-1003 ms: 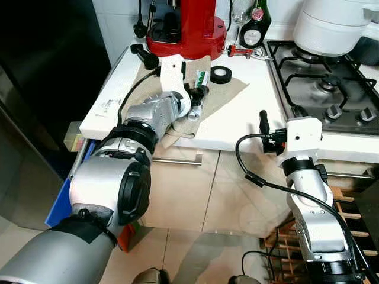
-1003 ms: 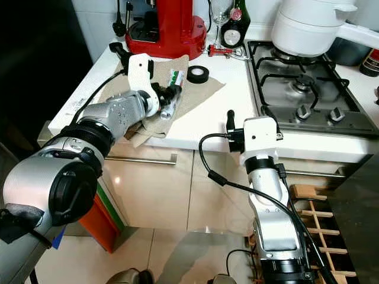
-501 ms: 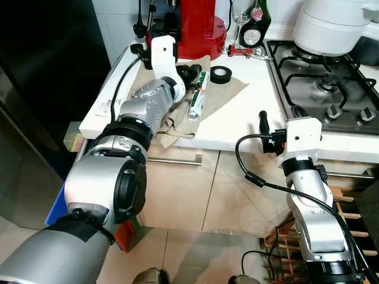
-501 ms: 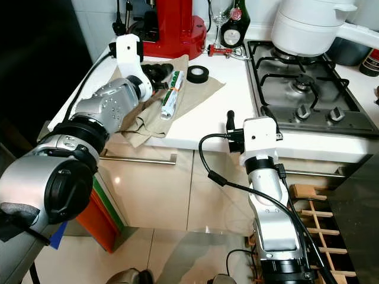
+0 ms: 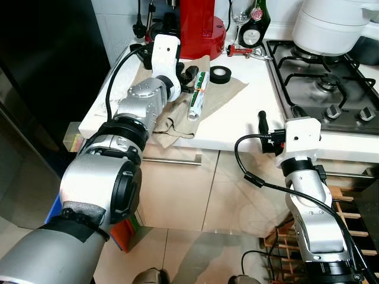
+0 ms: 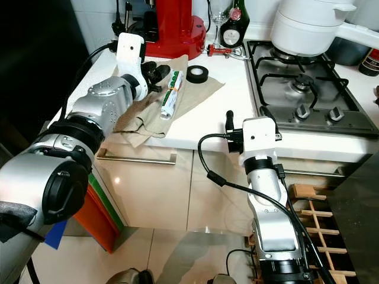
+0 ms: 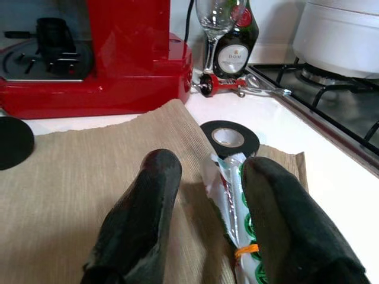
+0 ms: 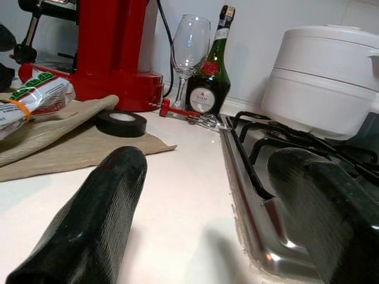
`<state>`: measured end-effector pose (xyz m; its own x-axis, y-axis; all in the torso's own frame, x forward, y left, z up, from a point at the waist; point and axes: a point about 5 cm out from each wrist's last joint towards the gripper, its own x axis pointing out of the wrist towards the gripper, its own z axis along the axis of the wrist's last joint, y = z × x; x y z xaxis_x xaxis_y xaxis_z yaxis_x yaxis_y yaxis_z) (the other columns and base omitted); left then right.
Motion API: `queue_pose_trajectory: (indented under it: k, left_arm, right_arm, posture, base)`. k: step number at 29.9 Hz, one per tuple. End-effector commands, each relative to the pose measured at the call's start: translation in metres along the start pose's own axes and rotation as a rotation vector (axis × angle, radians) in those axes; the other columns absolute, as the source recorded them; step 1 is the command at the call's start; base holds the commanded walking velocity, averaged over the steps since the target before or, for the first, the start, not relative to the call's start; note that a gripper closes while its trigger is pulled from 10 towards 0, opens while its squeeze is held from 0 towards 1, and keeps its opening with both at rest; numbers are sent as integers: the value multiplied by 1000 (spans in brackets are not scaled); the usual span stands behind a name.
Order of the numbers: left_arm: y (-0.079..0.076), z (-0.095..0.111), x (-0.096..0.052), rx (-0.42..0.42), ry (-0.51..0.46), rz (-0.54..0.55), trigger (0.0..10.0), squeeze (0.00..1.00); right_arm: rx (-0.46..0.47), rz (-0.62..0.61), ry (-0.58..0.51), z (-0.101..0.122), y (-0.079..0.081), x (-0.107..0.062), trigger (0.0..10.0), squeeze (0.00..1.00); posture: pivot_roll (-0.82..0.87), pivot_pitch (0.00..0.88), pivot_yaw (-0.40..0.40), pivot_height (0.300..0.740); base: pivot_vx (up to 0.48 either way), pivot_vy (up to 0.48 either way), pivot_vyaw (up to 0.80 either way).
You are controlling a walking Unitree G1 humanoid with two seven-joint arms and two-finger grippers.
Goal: Restocking fridge
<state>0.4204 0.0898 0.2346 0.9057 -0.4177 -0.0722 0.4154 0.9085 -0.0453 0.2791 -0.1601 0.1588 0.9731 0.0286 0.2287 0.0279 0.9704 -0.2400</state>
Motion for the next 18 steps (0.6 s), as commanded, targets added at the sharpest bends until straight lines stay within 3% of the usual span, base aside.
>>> queue_pose_trajectory:
  k: [1, 12, 18]
  left_arm:
    - [1, 17, 1, -15, -30, -7, 10000, 1000]
    - [-11, 17, 4, -42, -4, -58, 10000, 1000]
    - [-19, 12, 7, -40, 34, -81, 10000, 1000]
  right_arm:
    - [-3, -1, -2, 3, 2, -4, 10000, 0]
    - [15, -7, -3, 7, 5, -17, 10000, 0]
    - [9, 52, -84, 29, 17, -26, 10000, 0]
  posture:
    - [-195, 0, 49, 740]
    - [-218, 46, 85, 740]
    - [-237, 79, 111, 740]
  base:
    - [0, 0, 0]
    - [0, 0, 0]
    - [0, 0, 0]
